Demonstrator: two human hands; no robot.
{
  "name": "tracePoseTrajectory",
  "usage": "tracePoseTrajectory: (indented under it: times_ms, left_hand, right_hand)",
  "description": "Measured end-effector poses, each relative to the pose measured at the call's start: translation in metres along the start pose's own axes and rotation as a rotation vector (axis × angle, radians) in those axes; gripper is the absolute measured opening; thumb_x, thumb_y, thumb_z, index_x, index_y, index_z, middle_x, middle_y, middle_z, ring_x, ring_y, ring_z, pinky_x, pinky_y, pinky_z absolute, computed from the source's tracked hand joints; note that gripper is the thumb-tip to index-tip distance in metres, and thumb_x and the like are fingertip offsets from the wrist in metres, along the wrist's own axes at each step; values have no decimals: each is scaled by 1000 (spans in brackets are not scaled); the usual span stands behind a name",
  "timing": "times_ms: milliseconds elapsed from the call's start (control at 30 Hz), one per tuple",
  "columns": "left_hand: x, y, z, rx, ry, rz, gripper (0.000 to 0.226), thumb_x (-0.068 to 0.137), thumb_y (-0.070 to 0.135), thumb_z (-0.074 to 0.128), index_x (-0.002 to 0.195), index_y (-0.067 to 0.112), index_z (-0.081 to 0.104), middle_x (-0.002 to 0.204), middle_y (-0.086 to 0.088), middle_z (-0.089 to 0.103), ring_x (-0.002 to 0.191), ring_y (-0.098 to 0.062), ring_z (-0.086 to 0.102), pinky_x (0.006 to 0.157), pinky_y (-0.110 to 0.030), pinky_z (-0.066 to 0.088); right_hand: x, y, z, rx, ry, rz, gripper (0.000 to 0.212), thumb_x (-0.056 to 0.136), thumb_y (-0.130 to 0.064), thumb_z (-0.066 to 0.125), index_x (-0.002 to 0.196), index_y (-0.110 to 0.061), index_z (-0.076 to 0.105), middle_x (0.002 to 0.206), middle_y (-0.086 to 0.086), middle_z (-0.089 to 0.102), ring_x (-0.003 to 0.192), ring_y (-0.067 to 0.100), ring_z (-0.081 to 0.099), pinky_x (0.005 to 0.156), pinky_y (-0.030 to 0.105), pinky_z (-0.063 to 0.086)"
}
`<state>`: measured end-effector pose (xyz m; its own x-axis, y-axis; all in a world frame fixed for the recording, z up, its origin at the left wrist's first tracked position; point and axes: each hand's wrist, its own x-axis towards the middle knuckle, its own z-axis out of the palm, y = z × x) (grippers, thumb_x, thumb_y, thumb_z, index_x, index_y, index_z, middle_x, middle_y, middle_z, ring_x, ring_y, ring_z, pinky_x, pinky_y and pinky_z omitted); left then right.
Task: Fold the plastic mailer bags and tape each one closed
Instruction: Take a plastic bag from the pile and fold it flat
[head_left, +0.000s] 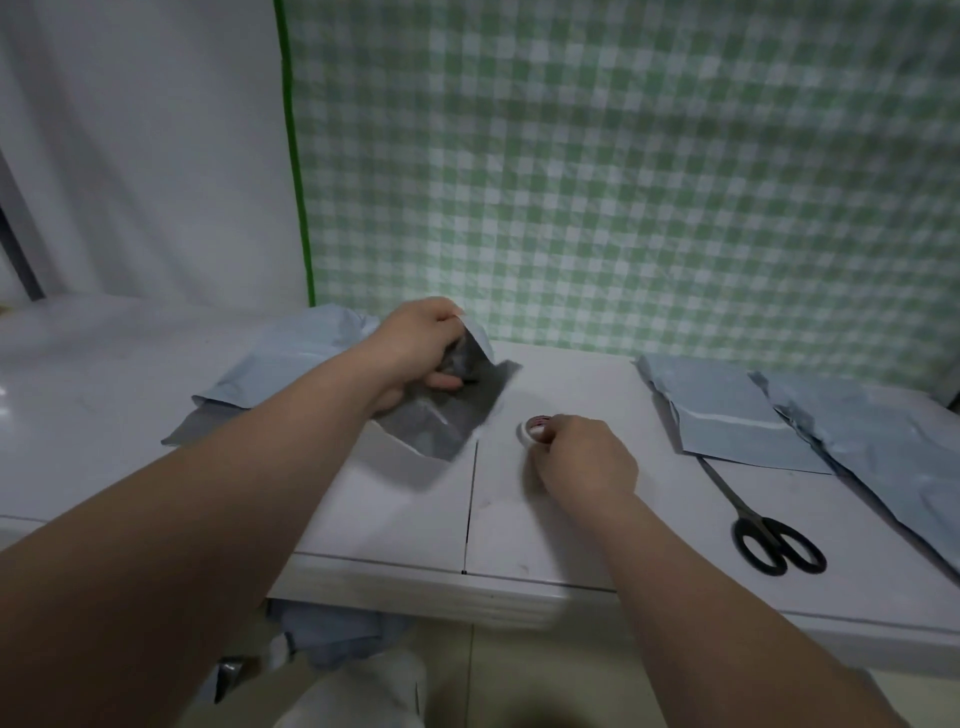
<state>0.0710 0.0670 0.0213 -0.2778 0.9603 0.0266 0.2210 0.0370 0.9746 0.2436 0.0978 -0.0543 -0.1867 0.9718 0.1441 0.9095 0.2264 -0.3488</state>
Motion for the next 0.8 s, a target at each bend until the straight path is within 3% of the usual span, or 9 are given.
tracePoseTrajectory:
  times_ms: [133, 233, 300, 367, 433, 500, 600, 800]
  left_hand:
    - [-21, -1, 20, 119, -270, -69, 16, 96, 7, 46, 88, 11, 59, 87, -7, 55, 76, -15, 58, 52, -22, 55]
    - [-38, 2, 25, 281, -579, -115, 14, 97, 10, 47, 90, 12, 59, 70, -1, 56, 59, -9, 53, 46, -19, 48]
    - [-45, 6, 19, 329, -760, -174, 12, 97, 18, 50, 96, 14, 61, 69, 2, 60, 59, -10, 56, 49, -19, 47]
    - [-42, 5, 14, 307, -683, -200, 16, 96, 26, 52, 100, 18, 65, 91, 1, 71, 78, -16, 68, 54, -21, 49]
    - [-33, -5, 12, 372, -377, -138, 18, 95, 28, 53, 104, 17, 65, 106, -4, 70, 91, -20, 68, 62, -23, 50]
    - [-23, -22, 11, 718, -119, -2, 27, 94, 28, 51, 116, 17, 61, 124, -4, 61, 108, -20, 58, 84, -28, 45]
    - [-17, -54, 15, 1048, -212, 58, 50, 94, 37, 48, 141, 24, 40, 148, -4, 37, 134, -23, 34, 110, -31, 23]
    - [-13, -84, 36, 980, -287, 132, 65, 96, 40, 45, 151, 23, 14, 159, -8, -3, 145, -29, -8, 118, -43, 7]
  right_hand:
    - [9, 24, -7, 1, 48, 144, 21, 93, -30, 47, 98, -20, 64, 111, 7, 64, 103, 28, 60, 71, 25, 35]
    - [13, 37, -9, -9, 67, 197, 21, 91, -22, 47, 107, -17, 60, 114, 7, 61, 107, 27, 57, 73, 27, 35]
    - [13, 39, -9, 8, 117, 187, 21, 90, -20, 45, 106, -16, 58, 110, 7, 62, 102, 27, 57, 69, 29, 35]
    - [13, 35, -8, 65, 148, 167, 23, 91, -25, 44, 107, -17, 59, 106, 5, 63, 96, 26, 57, 67, 29, 35]
    - [12, 30, -5, 86, 129, 137, 25, 92, -30, 44, 106, -19, 61, 105, 3, 63, 87, 24, 54, 67, 28, 36]
    - [12, 27, -4, 60, 88, 110, 25, 92, -31, 44, 105, -19, 60, 104, 3, 62, 81, 21, 49, 66, 28, 36]
    - [13, 30, -4, 25, 89, 124, 23, 92, -27, 43, 106, -19, 60, 106, 3, 62, 85, 23, 53, 68, 28, 35]
    - [17, 48, -9, -27, 90, 251, 20, 90, -12, 43, 103, -13, 59, 106, 8, 62, 97, 28, 58, 70, 29, 36]
